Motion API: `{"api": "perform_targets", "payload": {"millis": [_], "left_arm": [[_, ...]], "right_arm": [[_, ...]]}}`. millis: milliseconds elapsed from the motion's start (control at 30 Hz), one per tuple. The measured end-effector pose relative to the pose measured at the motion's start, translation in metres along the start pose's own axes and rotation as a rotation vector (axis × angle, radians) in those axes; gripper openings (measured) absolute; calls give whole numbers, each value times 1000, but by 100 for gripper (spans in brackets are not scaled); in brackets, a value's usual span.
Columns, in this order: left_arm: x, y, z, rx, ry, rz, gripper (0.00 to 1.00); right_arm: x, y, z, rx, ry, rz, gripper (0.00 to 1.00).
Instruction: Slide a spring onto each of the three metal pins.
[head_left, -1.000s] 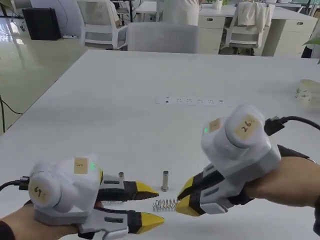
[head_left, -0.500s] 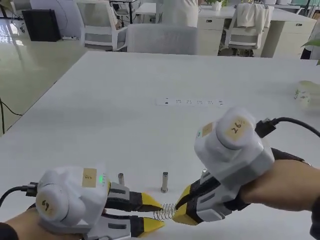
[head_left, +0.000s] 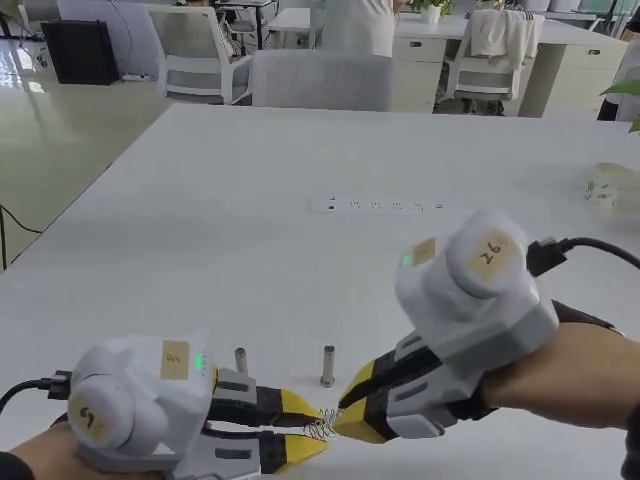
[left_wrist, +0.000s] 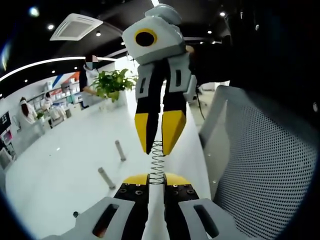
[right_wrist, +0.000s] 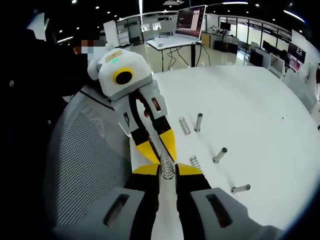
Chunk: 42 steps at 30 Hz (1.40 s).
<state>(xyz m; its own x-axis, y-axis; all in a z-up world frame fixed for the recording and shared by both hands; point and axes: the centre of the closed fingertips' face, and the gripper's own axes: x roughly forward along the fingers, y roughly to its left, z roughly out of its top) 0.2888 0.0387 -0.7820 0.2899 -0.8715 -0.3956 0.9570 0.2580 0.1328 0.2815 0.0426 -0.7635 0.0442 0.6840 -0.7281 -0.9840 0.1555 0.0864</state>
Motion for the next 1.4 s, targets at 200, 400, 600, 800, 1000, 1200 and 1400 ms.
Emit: {"api": "perform_targets", "payload": {"millis": [200, 400, 600, 800, 1000, 1200, 1400], "left_arm": [[0, 1, 1, -3, -8, 4, 2], [-1, 2, 7, -22, -34, 9, 2], [-1, 2, 12, -34, -56, 7, 2], [-2, 4, 15, -51, -76, 16, 2], [-3, 6, 16, -60, -88, 21, 2], [-3, 6, 16, -66, -90, 23, 2], [-4, 8, 17, -74, -98, 31, 2]], "right_arm": [[3, 1, -3, -11, 2, 6, 15], [6, 0, -2, -3, -9, 8, 14], [8, 0, 1, -3, -15, 10, 10], [7, 0, 4, 3, -19, 16, 9], [7, -2, 5, 21, -30, 20, 10], [6, -3, 4, 36, -43, 15, 11], [5, -4, 6, 70, -61, 20, 10]]}}
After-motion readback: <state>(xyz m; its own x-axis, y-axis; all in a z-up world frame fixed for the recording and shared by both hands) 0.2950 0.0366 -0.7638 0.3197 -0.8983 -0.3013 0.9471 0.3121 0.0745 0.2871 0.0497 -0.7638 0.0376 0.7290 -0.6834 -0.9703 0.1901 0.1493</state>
